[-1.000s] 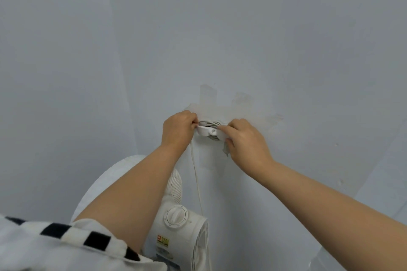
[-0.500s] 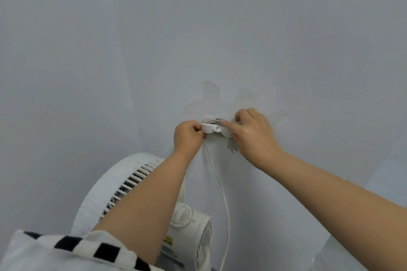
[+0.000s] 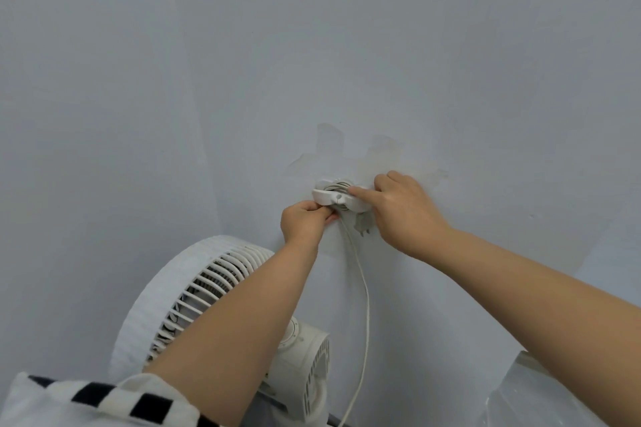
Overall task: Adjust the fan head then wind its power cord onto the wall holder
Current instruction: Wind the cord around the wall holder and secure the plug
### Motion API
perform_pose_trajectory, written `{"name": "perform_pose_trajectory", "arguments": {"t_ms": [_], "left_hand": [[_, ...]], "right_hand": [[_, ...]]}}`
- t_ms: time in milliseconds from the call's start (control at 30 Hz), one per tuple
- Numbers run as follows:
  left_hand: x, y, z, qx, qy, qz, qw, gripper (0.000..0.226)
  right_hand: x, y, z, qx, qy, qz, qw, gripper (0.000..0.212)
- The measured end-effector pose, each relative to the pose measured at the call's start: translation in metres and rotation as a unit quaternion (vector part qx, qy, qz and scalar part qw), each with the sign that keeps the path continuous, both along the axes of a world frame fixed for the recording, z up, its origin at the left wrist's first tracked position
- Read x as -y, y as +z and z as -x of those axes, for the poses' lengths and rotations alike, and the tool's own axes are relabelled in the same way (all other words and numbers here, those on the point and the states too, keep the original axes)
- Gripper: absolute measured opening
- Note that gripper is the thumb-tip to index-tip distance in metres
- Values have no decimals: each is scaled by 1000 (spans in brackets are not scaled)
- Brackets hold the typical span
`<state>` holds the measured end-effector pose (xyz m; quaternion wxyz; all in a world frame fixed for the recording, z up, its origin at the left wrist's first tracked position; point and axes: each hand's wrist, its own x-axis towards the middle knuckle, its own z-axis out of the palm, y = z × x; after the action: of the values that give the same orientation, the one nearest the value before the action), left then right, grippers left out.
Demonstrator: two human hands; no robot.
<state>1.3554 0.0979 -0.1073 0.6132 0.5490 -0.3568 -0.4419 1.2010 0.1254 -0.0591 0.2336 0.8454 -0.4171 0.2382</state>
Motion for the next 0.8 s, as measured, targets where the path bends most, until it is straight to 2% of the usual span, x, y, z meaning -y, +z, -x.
{"name": "perform_pose_trajectory", "arguments": {"t_ms": [100,167,267,333,433,533,600,633,667,800], "left_hand": [[-8,5,5,-156,-16,5,988,15],[-9,7,7,-218,-18,-6,976,16],[-13,9,8,-250,-32,-19,967,17],[-16,11,9,-251,-42,-21,967,16],[-20,15,12,-260,-44,-32,964,15],[-23,17,12,-275,-67,-49,958,17],[-24,17,12,-279,-89,-58,954,18],[-25,16,13,-277,-99,-60,954,23],[-26,16,14,-274,-109,-61,954,27],[-30,13,17,-258,-134,-55,955,34]], "right_hand": [[-10,0,4,35,-35,-68,996,32],[-19,-10,8,89,-100,-113,985,24],[-29,-34,13,166,-185,-201,947,22],[-27,-47,15,216,-192,-296,910,26],[-17,-53,13,331,-153,-432,825,25],[-16,-46,5,443,-103,-553,698,31],[-17,-43,4,463,-82,-615,633,30],[-18,-43,4,460,-76,-636,615,25],[-18,-43,4,456,-74,-644,610,22],[-20,-50,3,470,-82,-584,656,15]]}}
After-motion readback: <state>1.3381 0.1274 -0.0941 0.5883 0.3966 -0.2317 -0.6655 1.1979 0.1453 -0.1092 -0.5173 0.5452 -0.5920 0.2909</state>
